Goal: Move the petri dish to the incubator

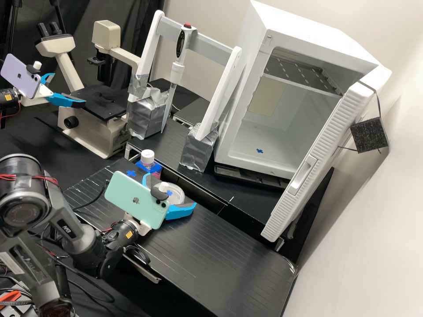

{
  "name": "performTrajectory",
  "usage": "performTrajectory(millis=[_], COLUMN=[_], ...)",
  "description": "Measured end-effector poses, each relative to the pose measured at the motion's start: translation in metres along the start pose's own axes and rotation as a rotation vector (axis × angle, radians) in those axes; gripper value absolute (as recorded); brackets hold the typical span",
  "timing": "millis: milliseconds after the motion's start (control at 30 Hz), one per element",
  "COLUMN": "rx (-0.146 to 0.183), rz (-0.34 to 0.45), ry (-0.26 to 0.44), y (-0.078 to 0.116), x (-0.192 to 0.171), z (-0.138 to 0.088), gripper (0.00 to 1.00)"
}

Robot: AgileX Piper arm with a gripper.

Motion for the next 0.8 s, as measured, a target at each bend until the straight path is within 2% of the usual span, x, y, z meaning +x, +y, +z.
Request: performTrajectory(millis=[167, 300, 633, 667, 800], rx=[-0.013, -0.043, -0.073, -0.074, -0.076], rz=[-0.008, -0.013, -0.025, -0.026, -0.03], ry=[-0.001, 0.005, 0.021, 0.022, 0.022], y=[-0.0018, -0.002, -0.0016, -0.0017, -0.0017], x=[0.0016, 0.0017, 0.0003, 0.0003, -0.0001], z=[0.0029, 0.0049, 0.0077, 0.0076, 0.0079], gripper=[1.0, 1.0, 1.0, 0.0, 0.0])
